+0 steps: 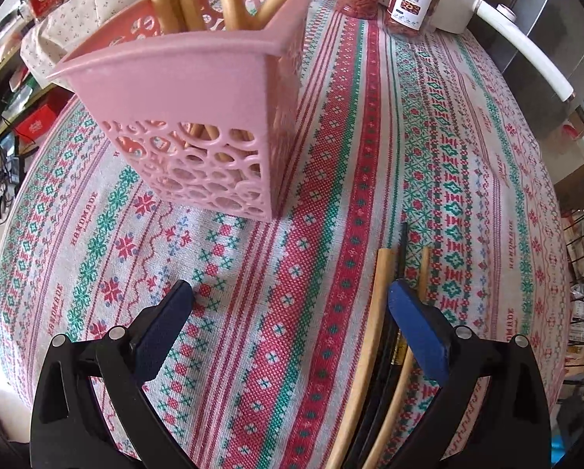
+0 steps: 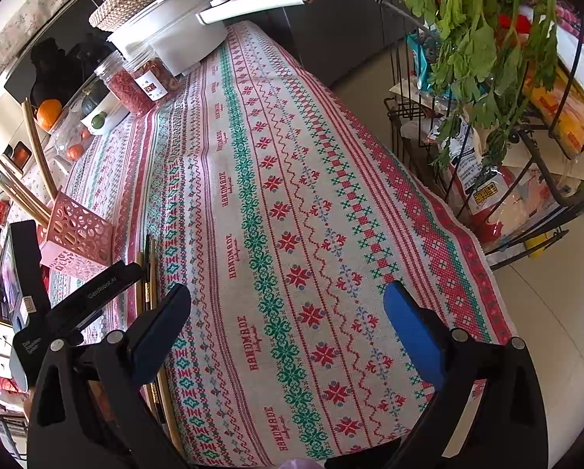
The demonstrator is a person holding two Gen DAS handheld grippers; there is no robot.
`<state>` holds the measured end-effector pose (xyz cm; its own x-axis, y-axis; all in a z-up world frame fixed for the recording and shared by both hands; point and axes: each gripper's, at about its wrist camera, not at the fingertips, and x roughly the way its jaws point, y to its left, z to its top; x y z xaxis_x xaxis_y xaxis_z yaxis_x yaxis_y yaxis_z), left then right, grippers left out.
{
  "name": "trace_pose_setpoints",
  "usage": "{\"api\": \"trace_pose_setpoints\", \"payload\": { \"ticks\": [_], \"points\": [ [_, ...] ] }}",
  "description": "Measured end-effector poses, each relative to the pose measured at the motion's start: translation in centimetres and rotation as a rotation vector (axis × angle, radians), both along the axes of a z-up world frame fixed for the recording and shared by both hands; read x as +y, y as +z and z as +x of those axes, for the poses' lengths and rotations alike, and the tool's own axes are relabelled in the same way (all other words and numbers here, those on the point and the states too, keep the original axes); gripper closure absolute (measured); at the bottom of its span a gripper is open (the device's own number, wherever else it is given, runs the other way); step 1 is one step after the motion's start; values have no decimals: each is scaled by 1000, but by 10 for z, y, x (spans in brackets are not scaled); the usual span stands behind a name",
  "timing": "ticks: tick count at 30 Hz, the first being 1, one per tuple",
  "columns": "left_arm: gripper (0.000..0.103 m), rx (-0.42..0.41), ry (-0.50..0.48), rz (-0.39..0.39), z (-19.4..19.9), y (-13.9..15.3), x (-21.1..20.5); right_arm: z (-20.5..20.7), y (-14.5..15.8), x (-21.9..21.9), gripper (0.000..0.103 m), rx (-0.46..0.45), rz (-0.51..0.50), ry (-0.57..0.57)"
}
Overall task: Organize utensils
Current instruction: 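Move both grippers back down to the remaining chopsticks, then close the left gripper on a bamboo chopstick while the right gripper grasps another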
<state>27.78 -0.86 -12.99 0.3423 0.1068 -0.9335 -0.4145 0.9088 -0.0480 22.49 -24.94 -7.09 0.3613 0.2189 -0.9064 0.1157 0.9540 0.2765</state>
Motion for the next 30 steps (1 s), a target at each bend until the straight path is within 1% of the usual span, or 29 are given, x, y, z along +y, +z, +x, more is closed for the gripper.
{"api": "trace_pose_setpoints", "payload": {
  "ticks": [2,4,5,7,8,9,10,11,13,15,18,19,20,23,27,30],
  "points": [
    [10,1,3,13,0,-1,-2,1,0,-2,7,1,8,-13],
    [18,-3,1,39,-1,-1,-3,1,-1,-5,7,4,21,-22],
    [21,-8,-3,45,-7,1,4,1,-1,-6,7,7,25,-25],
    [39,-26,-32,58,-11,4,5,2,-2,-5,7,8,20,-28],
    [45,-31,-52,60,-13,5,5,2,-2,-4,7,8,15,-27],
    [57,-35,-71,61,-14,7,4,3,-2,-3,7,8,11,-24],
    [66,-37,-94,56,-17,8,4,3,-2,-1,7,6,7,-20],
    [70,-41,-112,53,-23,10,7,4,-2,1,7,4,1,-15],
    [83,-60,-156,36,-30,11,9,4,-3,6,7,3,-12,-4],
    [91,-77,-189,8,-36,12,17,6,-5,13,7,9,-25,6],
    [97,-88,-196,-84,-45,13,33,11,-8,29,7,17,-62,24],
    [97,-88,-190,-107,-50,14,41,13,-9,36,7,16,-78,30],
    [97,-93,-186,-112,-52,16,46,18,-10,46,7,13,-101,39],
    [97,-117,-187,-104,-61,26,58,32,-16,71,7,21,-125,65],
    [97,-155,-187,-91,-76,41,75,52,-29,104,7,51,-123,93],
    [97,-157,-184,-101,-75,44,88,60,-39,119,8,82,-116,88]
  ]
}}
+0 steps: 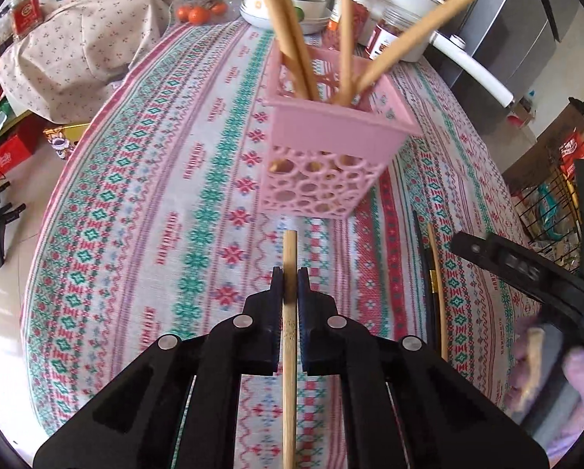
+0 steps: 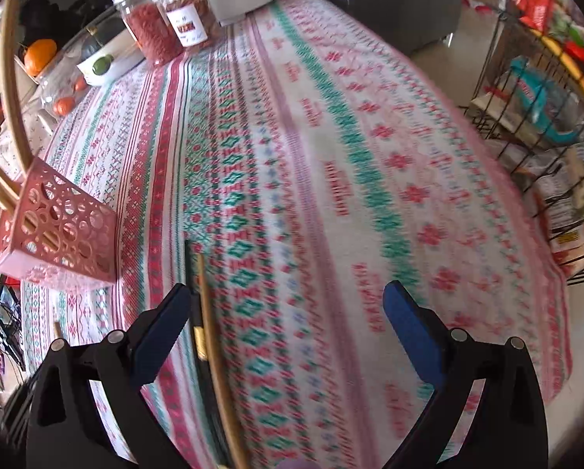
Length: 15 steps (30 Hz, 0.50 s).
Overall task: Organize utensils
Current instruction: 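Close the left gripper on a bamboo chopstick while the right gripper grasps another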
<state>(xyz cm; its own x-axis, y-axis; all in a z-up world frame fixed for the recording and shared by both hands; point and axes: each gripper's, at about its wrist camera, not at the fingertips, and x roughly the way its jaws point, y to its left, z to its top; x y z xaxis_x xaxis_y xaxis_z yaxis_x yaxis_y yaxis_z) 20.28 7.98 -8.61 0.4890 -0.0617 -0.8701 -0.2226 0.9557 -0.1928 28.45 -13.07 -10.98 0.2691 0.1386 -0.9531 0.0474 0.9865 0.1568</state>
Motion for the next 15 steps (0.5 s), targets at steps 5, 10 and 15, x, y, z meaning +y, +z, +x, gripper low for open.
{"api": "trace_pose_setpoints", "payload": {
  "ticks": [5,10,15],
  "points": [
    [97,21,11,-32,-3,-2,15,5,-11,16,12,9,-57,-14],
    [96,23,15,-52,-1,-2,19,4,-16,33,12,-15,-164,26],
    [96,31,21,-53,0,-8,21,3,-20,28,5,-51,-159,38]
  ]
}}
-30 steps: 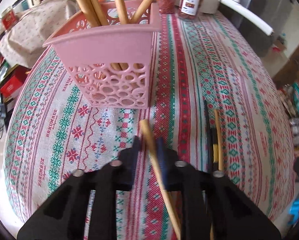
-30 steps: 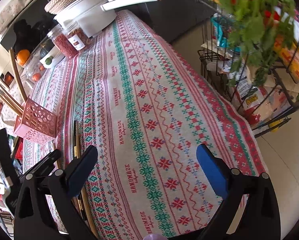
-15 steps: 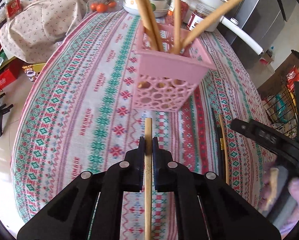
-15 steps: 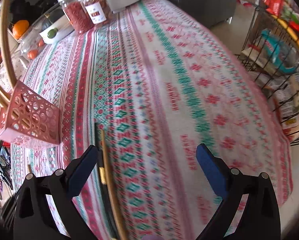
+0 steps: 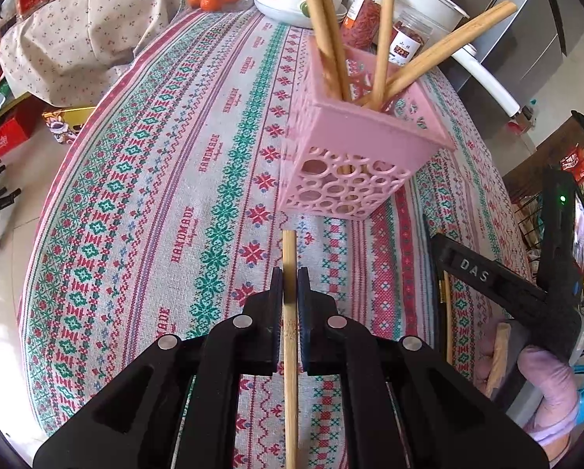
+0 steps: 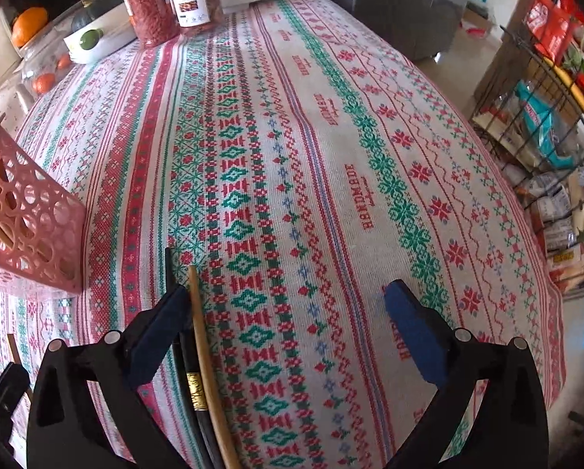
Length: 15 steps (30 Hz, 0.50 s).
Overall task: Organize utensils
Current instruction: 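Close the left gripper on a bamboo chopstick while the right gripper grasps another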
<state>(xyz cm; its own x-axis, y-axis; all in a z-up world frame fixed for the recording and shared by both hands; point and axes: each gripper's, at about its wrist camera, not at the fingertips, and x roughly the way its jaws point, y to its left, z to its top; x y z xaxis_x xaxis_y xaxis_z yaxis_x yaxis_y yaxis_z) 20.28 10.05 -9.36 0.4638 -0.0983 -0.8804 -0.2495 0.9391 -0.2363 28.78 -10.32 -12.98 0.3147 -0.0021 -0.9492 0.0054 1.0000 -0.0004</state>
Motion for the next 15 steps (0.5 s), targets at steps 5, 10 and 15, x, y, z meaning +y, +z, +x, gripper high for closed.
{"api": "trace_pose_setpoints", "payload": {
  "ticks": [5,10,15],
  "points": [
    [96,45,23,-24,3,-11,7,-6,4,-1,15,-30,-1,21],
    [81,75,42,-53,2,-19,15,-16,15,2,94,-65,29,54],
    [82,70,43,-85,1,-19,23,-16,15,-24,98,-36,187,4]
  ]
}}
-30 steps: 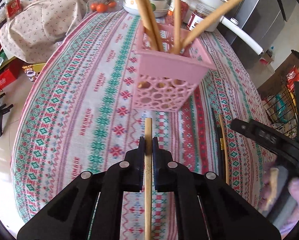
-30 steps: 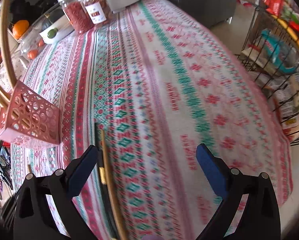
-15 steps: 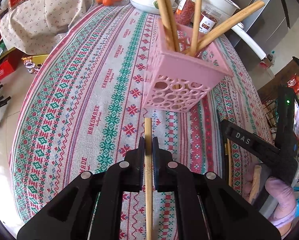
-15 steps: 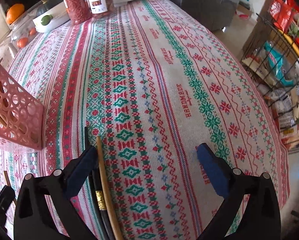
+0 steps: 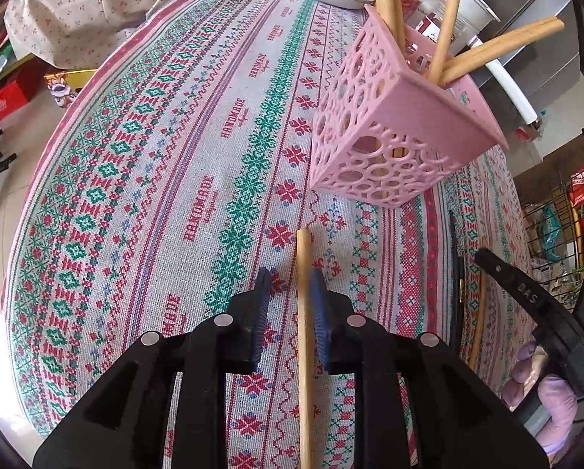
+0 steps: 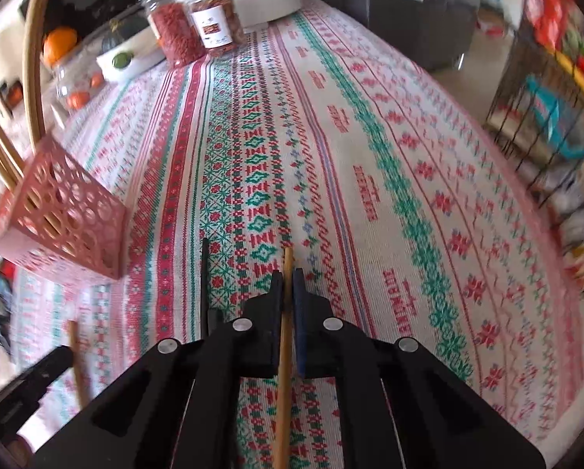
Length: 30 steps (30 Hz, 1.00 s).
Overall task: Organize utensils
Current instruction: 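Close the left gripper on a bamboo chopstick while the right gripper grasps another, then lift both held chopsticks and carry them above the pink basket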
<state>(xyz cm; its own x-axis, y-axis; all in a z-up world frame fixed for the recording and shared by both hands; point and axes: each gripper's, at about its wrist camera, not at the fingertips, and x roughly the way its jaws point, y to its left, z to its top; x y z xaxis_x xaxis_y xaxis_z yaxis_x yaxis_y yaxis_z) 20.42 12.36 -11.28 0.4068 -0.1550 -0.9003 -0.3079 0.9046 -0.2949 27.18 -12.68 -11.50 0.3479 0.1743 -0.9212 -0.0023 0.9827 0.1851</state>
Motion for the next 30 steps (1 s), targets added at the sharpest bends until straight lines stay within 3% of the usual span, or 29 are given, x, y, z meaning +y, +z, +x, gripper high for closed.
{"api": "trace_pose_setpoints", "payload": {
  "ticks": [4,8,9,10,12,15,24,30],
  "points": [
    [75,0,-4,14,2,1,-1,-8,6,-19,98,-13,55,-32],
    [73,9,-18,116,7,2,-19,-21,25,-31,98,-67,101,-28],
    [78,12,-20,142,9,2,-24,-23,30,-34,98,-86,111,-24],
    [97,16,-20,188,10,2,-28,-25,36,-36,98,-108,121,-20],
    [97,5,-26,195,11,1,-31,-31,50,-40,98,-153,153,-3],
    [97,-34,-31,101,7,3,-27,-39,68,-46,98,-200,204,14],
    [97,-345,-6,56,-52,73,-16,-63,113,-59,98,-304,291,48],
    [97,-538,73,136,-95,110,-19,-84,133,-58,98,-352,314,64]
  ]
}}
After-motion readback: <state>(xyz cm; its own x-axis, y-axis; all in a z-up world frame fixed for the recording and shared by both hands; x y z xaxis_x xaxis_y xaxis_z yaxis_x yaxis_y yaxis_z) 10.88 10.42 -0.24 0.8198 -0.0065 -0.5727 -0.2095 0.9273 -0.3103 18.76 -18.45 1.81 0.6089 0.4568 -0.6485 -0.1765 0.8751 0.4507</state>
